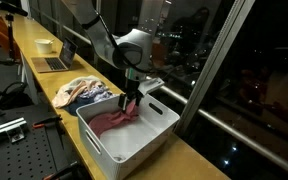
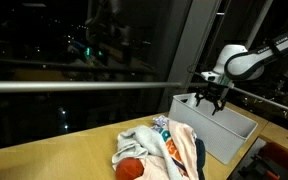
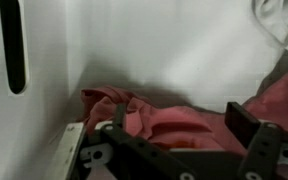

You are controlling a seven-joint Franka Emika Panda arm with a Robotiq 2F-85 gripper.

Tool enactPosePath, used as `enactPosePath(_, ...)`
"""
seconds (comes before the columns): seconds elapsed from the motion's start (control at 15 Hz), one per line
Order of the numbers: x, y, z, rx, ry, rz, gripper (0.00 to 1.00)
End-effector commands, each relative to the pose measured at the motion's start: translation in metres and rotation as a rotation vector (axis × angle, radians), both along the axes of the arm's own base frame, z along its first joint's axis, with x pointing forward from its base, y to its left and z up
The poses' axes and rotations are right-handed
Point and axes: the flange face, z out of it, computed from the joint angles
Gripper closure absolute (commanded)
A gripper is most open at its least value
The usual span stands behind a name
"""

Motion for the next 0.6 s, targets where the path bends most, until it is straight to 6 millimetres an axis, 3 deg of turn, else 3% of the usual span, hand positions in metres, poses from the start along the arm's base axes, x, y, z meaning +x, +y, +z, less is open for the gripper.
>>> enactPosePath(0.0,0.03,0.007,-0.009,0.028,-0.008,0.043,0.0)
enactPosePath(0.53,0.081,0.046,-0.047,0.079,0.022,0.047,0.0)
